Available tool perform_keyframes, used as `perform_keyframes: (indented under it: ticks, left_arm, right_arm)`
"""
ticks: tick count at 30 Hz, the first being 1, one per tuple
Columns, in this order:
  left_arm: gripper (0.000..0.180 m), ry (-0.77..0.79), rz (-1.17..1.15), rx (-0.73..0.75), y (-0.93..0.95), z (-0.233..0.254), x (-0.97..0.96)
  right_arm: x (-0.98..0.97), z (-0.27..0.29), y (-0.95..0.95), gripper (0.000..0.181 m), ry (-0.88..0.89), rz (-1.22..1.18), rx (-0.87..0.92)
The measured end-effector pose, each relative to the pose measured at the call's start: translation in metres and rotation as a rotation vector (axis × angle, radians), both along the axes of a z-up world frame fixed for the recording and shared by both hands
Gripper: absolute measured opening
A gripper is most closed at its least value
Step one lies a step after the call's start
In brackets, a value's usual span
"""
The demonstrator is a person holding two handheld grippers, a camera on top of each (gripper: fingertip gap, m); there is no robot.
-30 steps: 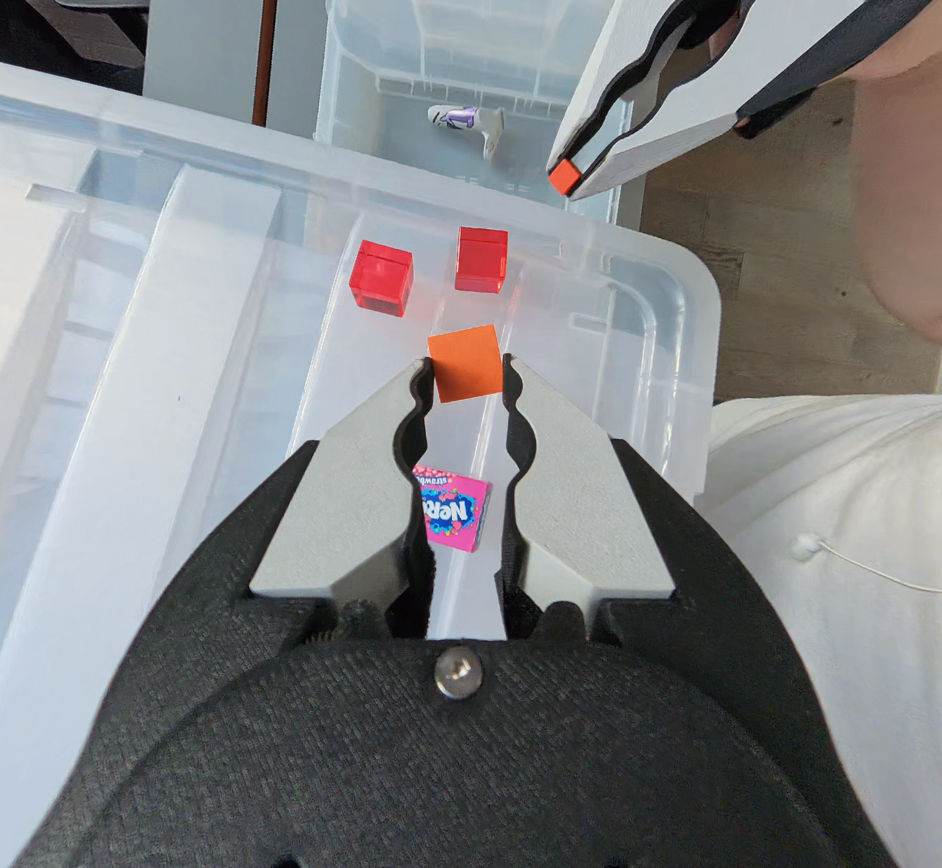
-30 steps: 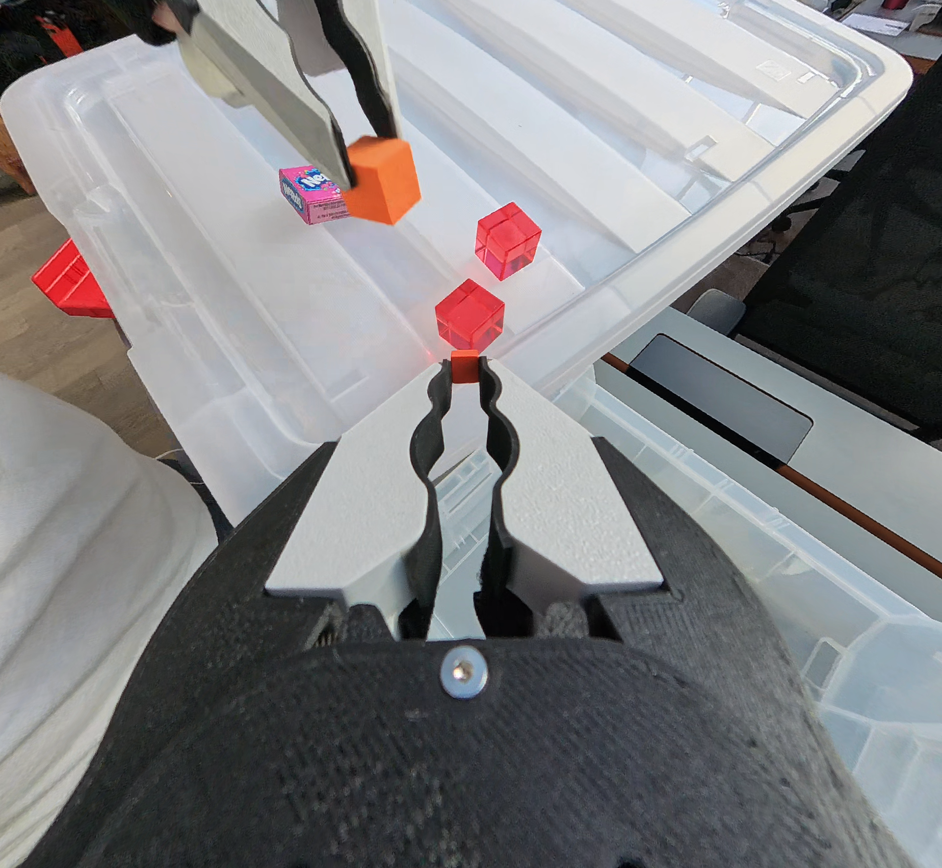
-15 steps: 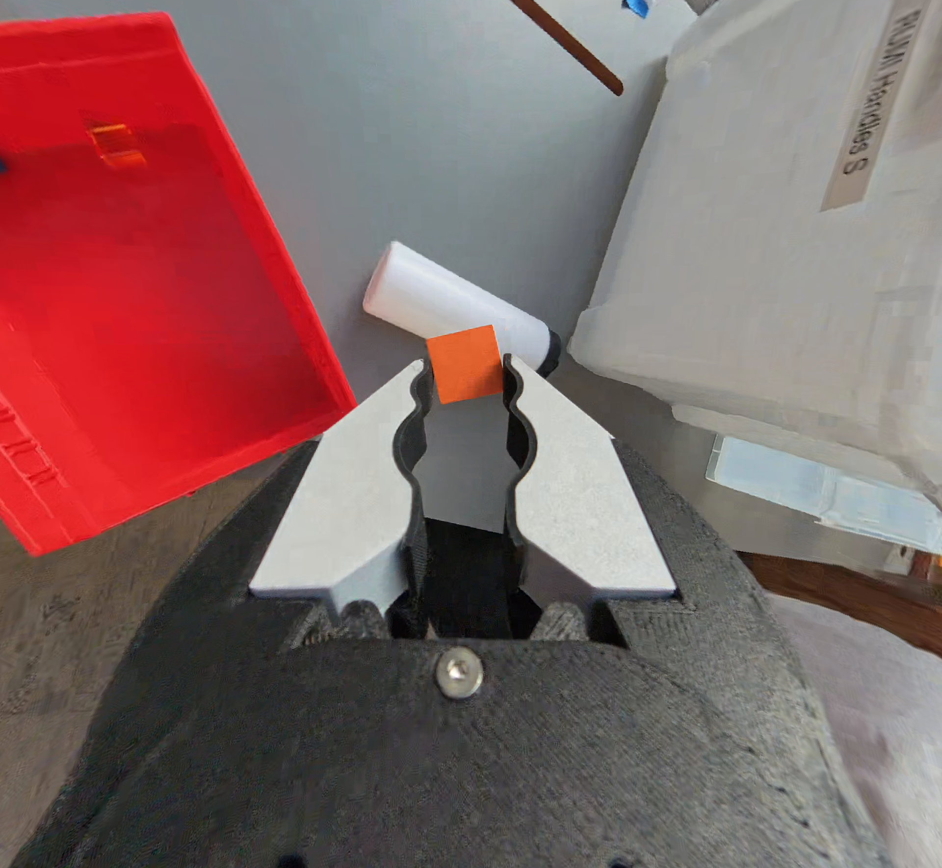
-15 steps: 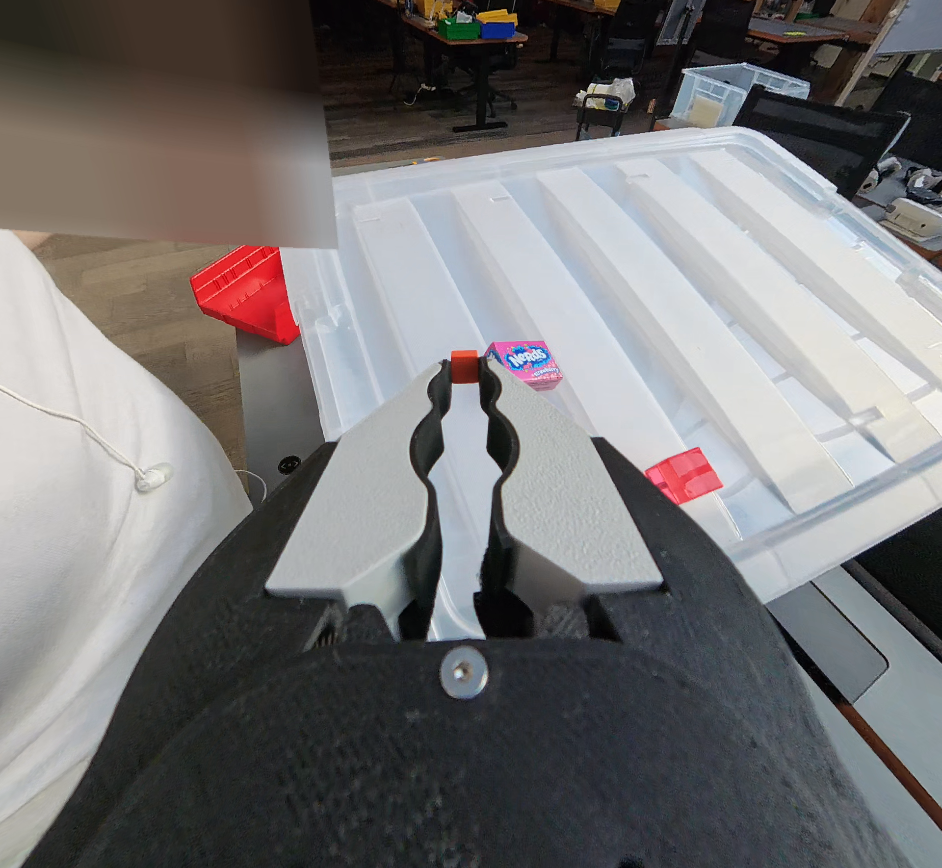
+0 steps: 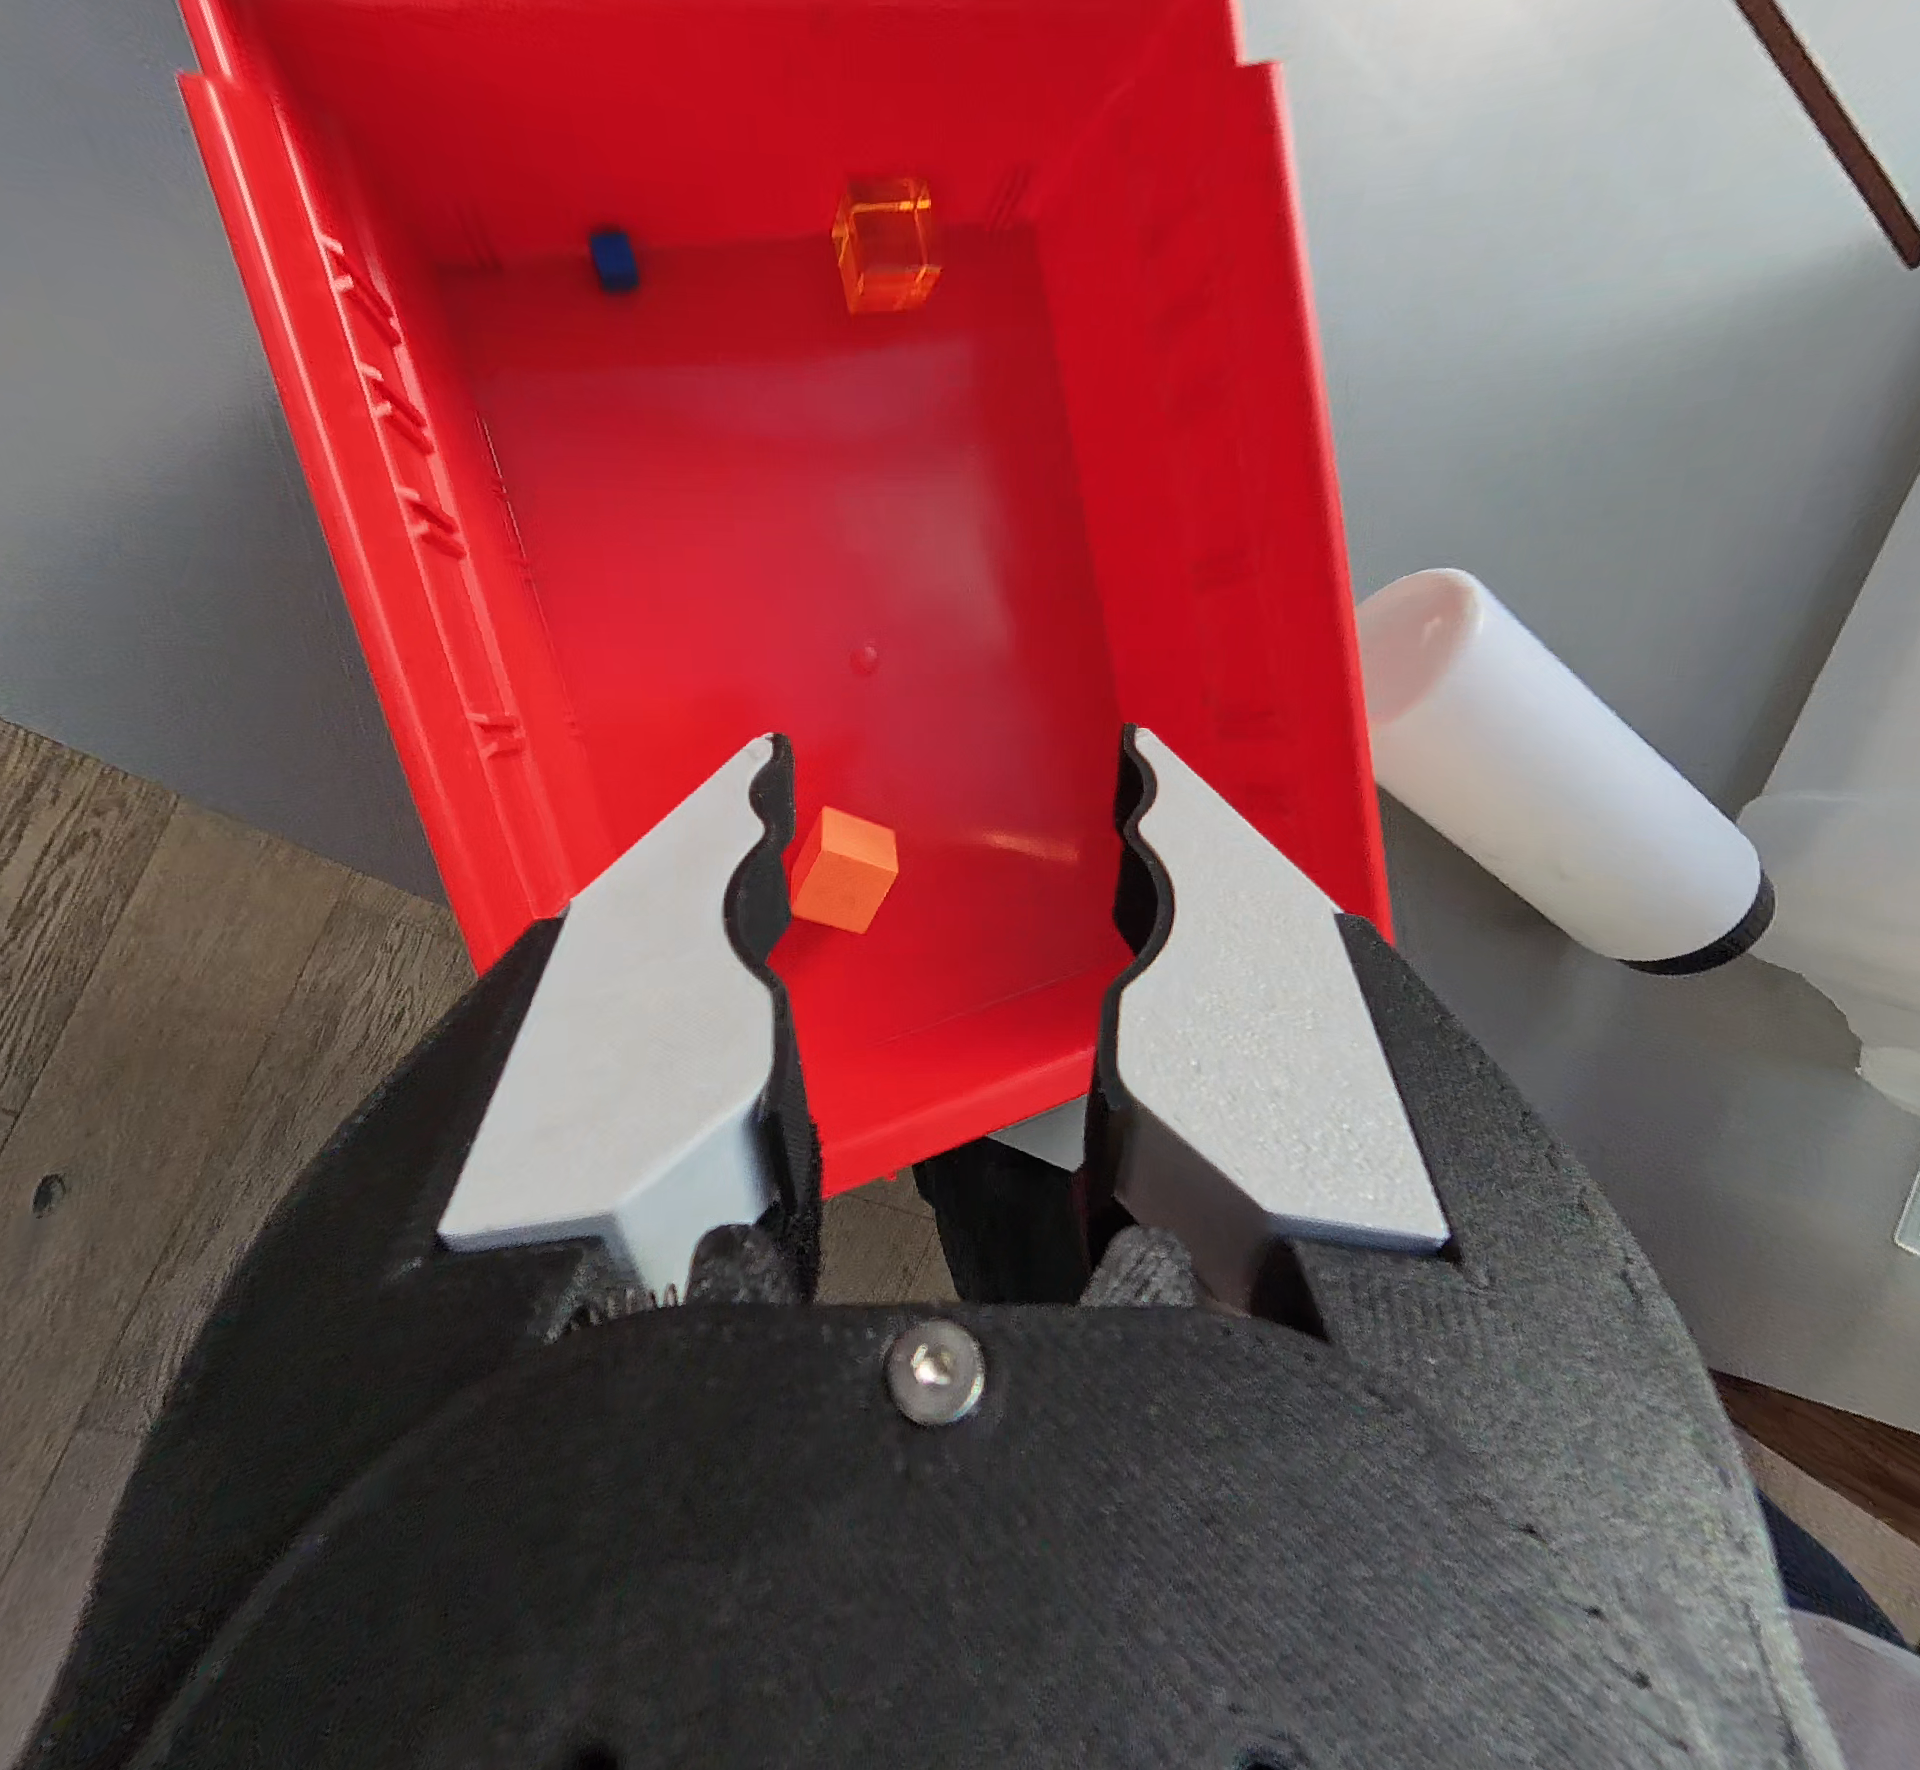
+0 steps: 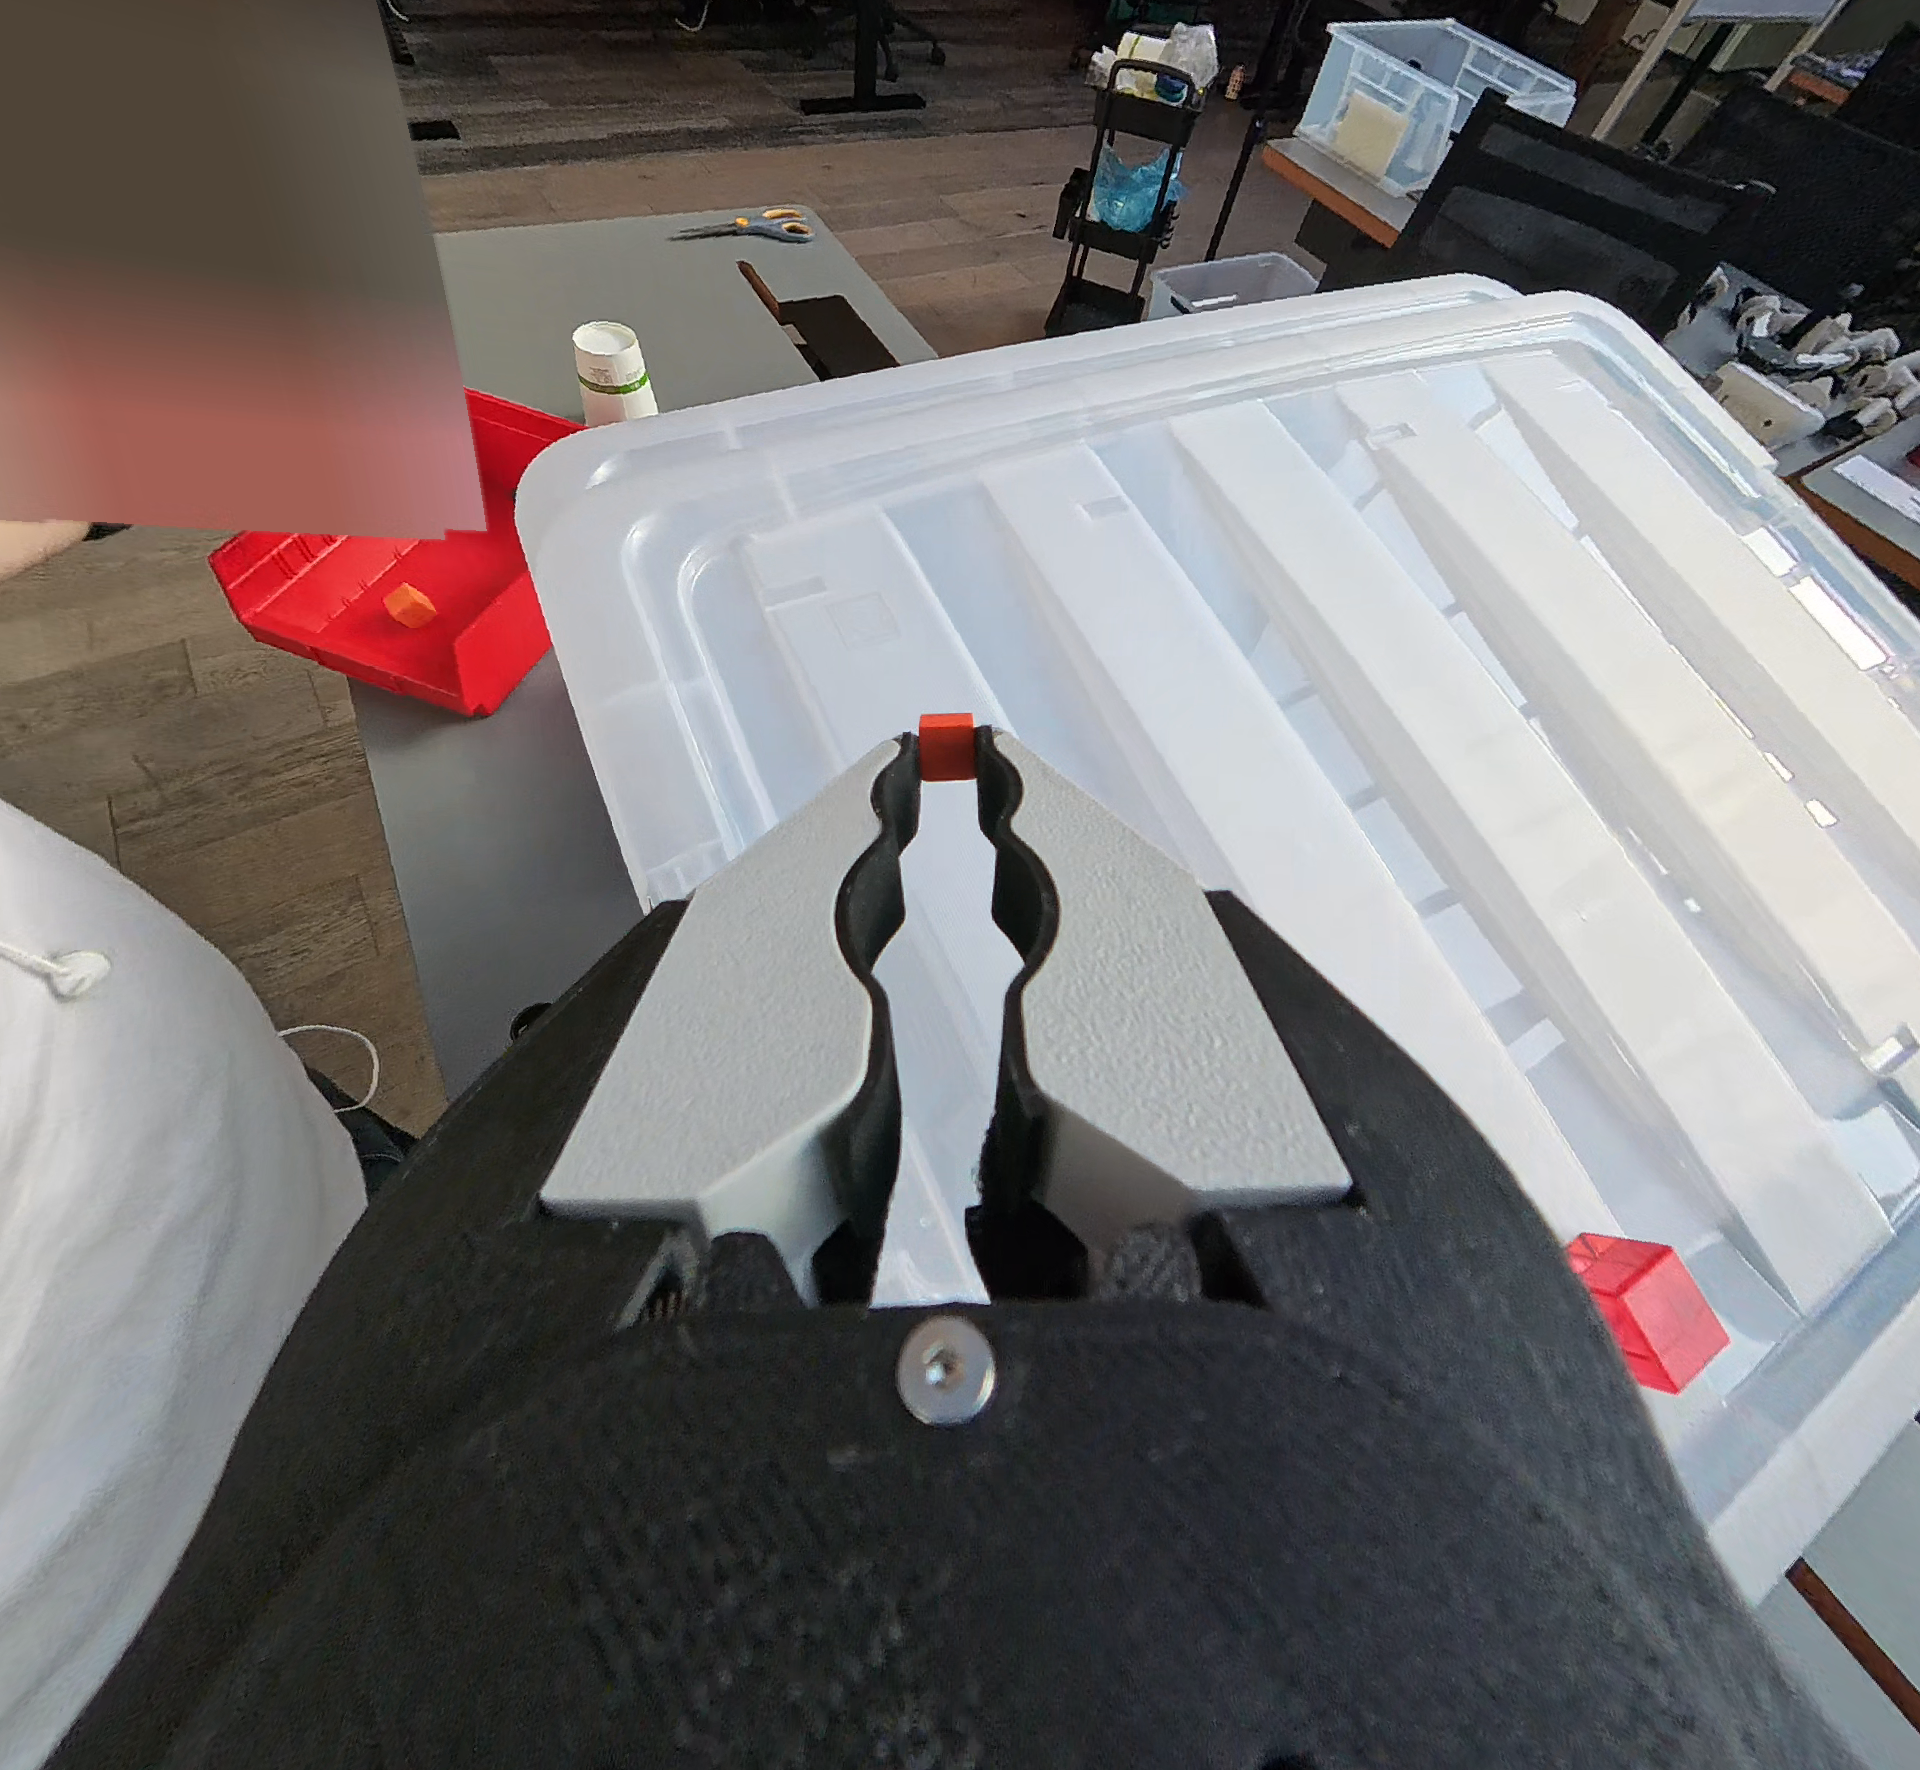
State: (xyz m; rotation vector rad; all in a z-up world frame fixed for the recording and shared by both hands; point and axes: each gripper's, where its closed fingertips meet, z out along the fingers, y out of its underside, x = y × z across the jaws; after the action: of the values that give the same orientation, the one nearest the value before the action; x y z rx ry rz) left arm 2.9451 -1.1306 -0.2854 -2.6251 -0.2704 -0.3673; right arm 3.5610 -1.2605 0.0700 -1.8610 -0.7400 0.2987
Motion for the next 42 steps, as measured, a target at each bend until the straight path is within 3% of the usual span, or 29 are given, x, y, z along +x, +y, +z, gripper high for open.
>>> perform_keyframes:
  ticks: [3,8,10,12,14,16,19,22,24,33,36,40,42]
  left_arm:
    - [0.060,-0.026,-0.092,0.259,0.028,0.085,0.030]
    - [0.065,-0.188,-0.608,0.862,0.023,0.310,0.231]
    - [0.079,-0.292,-0.881,0.968,-0.010,0.365,0.335]
    - [0.086,-0.404,-1.172,0.944,-0.053,0.393,0.434]
    - [0.086,-0.424,-1.412,0.855,-0.084,0.399,0.520]
    - [0.086,-0.327,-1.592,0.781,-0.100,0.386,0.600]
    - [0.092,-0.156,-1.753,0.696,-0.111,0.351,0.706]
    - [0.113,-0.064,-1.821,0.576,-0.123,0.310,0.781]
    - [0.115,0.042,-1.821,0.537,-0.120,0.285,0.809]
    - [0.095,0.144,-1.776,0.388,-0.112,0.247,0.834]
    - [0.062,0.219,-1.795,0.372,-0.116,0.240,0.830]
    - [0.061,0.248,-1.723,0.388,-0.117,0.239,0.833]
    - [0.076,0.282,-1.720,0.419,-0.115,0.237,0.835]
  right_arm:
    - [0.004,0.003,-0.007,0.009,0.024,-0.082,-0.017]
    - [0.053,0.014,-0.025,0.009,0.009,-0.270,0.035]
    - [0.076,0.018,-0.036,0.009,0.021,-0.323,0.062]
    - [0.098,0.020,-0.048,0.009,0.033,-0.347,0.087]
    - [0.117,0.020,-0.062,0.009,0.048,-0.333,0.107]
    - [0.140,0.016,-0.075,0.008,0.037,-0.318,0.107]
    - [0.180,0.005,-0.096,0.009,0.033,-0.314,0.079]
    - [0.216,-0.001,-0.121,0.009,0.073,-0.309,0.063]
    - [0.240,-0.010,-0.136,0.008,0.089,-0.324,0.043]
    - [0.306,-0.043,-0.149,0.008,0.201,-0.336,0.019]
    - [0.308,-0.042,-0.141,0.008,0.213,-0.326,0.035]
    - [0.304,-0.040,-0.130,0.009,0.235,-0.270,0.032]
    - [0.303,-0.042,-0.124,0.008,0.215,-0.245,0.019]
